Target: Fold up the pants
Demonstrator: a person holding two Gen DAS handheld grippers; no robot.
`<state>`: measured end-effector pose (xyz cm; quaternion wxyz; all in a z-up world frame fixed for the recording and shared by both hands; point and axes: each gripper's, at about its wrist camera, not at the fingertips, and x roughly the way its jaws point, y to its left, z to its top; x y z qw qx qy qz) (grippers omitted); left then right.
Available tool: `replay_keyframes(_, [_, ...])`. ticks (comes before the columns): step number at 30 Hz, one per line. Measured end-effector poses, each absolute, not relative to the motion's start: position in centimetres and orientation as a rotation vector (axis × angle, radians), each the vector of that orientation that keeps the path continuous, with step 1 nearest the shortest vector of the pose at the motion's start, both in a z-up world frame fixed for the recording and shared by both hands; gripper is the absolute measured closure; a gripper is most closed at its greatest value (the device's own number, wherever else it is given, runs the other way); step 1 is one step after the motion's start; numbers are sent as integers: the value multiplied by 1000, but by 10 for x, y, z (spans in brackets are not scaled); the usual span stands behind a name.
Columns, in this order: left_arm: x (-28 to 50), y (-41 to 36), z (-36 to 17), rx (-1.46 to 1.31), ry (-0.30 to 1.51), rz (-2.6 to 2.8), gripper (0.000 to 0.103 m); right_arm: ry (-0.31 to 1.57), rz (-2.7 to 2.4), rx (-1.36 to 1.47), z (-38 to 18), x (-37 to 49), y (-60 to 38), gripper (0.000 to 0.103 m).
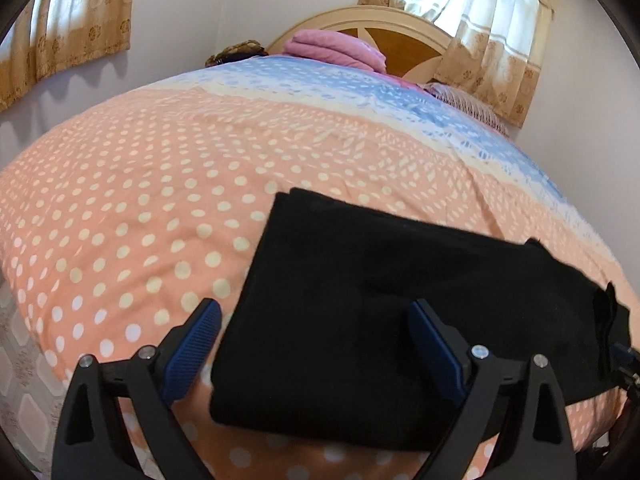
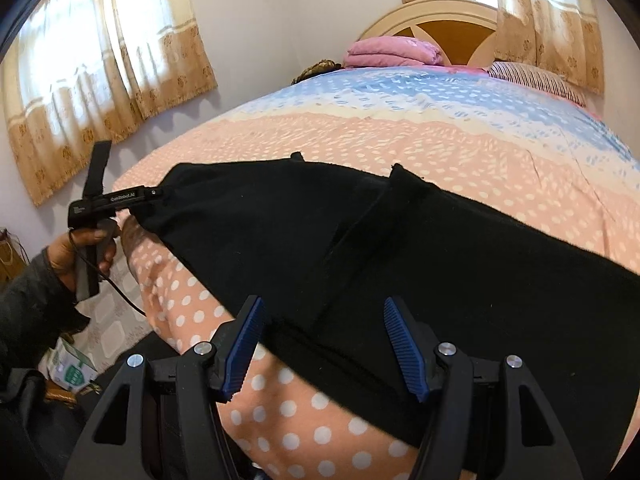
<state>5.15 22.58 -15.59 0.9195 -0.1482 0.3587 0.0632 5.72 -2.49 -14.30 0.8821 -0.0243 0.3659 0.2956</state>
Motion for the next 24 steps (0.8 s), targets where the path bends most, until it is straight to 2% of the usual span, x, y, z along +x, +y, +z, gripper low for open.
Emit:
replay_keyframes(3, [51,240,-156,-353,729,102,15,762,617,-35,-145,58,-28,39])
replay_keyframes(8, [47,253,-154,-398,725,79,31,748,610,-25,-148,57,-28,39])
replay_keyframes(12, [47,255,-155,-377,726,75,39,743,614,-2,-147,58,-30,39])
replay_keyframes(15, [49,252,-152,-377,732,69,52,741,615,6,-147,58,-31,39])
replay_keyframes(21, [46,248,-152,-363,734,95,53,732,612,1,-149,57,-31,39])
replay_keyframes(24, [52,254,-157,-382,737,68,47,729,611,-4,-149,57,-31,39])
